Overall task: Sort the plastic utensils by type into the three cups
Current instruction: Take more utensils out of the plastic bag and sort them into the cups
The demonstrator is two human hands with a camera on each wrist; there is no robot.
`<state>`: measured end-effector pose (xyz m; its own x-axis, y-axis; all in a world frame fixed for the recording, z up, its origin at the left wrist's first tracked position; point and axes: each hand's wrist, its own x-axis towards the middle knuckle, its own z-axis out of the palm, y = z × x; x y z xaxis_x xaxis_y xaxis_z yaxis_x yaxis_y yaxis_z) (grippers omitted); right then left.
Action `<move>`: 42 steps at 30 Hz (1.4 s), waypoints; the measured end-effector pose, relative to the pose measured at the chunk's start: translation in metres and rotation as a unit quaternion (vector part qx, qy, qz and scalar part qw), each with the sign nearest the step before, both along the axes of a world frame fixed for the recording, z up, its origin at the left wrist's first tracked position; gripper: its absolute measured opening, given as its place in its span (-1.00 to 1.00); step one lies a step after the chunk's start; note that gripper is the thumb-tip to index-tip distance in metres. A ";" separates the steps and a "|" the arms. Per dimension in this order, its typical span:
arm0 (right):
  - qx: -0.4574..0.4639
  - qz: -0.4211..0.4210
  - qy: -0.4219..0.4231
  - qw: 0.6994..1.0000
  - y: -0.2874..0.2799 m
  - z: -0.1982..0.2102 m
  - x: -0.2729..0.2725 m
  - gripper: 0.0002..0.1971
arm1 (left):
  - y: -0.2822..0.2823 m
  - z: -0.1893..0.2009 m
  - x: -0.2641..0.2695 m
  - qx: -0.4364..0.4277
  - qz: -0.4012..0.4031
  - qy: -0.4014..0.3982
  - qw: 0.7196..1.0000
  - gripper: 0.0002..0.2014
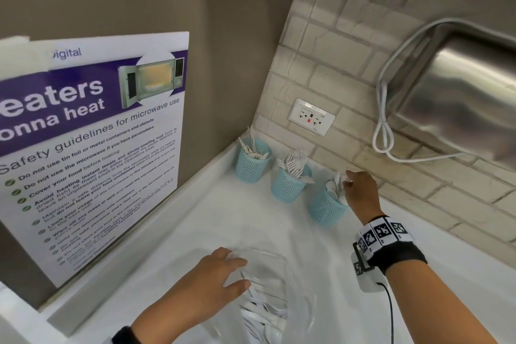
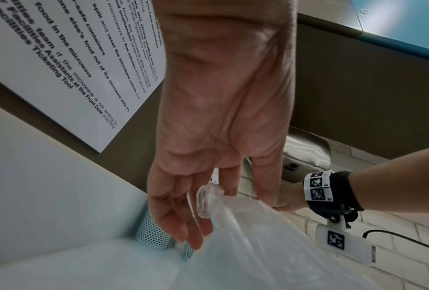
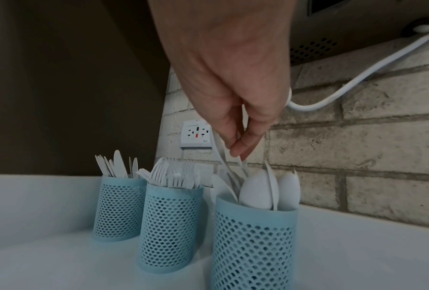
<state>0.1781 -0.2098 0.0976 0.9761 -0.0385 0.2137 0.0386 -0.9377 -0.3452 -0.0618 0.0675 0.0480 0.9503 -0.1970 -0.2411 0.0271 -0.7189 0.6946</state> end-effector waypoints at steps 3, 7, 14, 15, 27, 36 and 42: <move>-0.022 0.040 -0.046 0.998 0.006 0.001 -0.003 -0.44 | 0.001 0.000 0.000 0.003 0.000 0.003 1.000 -0.51; -0.148 0.116 -0.037 0.981 0.010 -0.006 -0.001 -0.51 | 0.002 -0.002 0.001 0.003 -0.002 0.014 1.000 -0.44; -0.145 0.119 0.078 0.979 0.009 -0.010 0.001 -0.43 | 0.001 -0.002 0.001 0.001 0.002 0.011 1.000 -0.48; -0.147 0.123 0.083 0.978 0.008 -0.011 0.002 -0.42 | 0.001 -0.002 0.001 0.005 0.001 0.012 1.000 -0.48; -0.168 0.103 0.077 0.977 0.003 -0.024 -0.005 -0.19 | 0.004 -0.002 0.002 -0.002 0.000 0.016 1.000 -0.46; -0.034 0.054 -0.028 0.998 -0.017 -0.027 0.015 -0.64 | 0.004 -0.002 0.003 -0.003 -0.002 0.026 1.000 -0.38; -0.103 0.038 -0.042 0.993 -0.004 -0.015 -0.003 -0.57 | 0.003 -0.001 0.002 -0.015 0.008 0.031 0.999 -0.48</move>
